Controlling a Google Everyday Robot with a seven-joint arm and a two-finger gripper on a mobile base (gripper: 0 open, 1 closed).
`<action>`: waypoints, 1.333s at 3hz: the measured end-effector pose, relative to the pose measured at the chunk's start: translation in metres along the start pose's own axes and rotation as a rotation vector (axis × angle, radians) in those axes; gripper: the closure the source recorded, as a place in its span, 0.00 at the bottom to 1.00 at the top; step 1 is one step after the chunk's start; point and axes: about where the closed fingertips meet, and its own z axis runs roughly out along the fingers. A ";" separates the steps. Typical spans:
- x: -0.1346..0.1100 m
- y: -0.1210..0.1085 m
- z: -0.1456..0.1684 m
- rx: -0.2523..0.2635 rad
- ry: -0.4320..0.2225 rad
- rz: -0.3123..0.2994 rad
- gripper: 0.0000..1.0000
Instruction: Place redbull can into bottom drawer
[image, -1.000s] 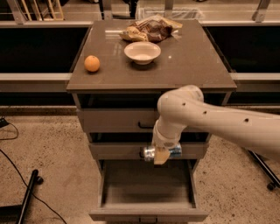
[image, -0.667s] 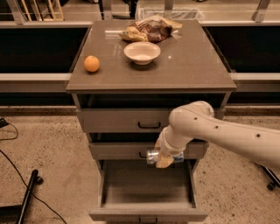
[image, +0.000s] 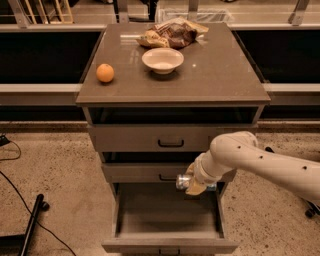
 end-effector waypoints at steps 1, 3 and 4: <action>0.048 0.003 0.054 0.062 -0.124 0.103 1.00; 0.087 0.014 0.178 0.016 -0.302 0.174 0.82; 0.088 0.031 0.235 -0.069 -0.351 0.187 0.58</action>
Offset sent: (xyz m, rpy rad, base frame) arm 0.0123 -0.0314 -0.2365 0.4047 0.0009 -0.1922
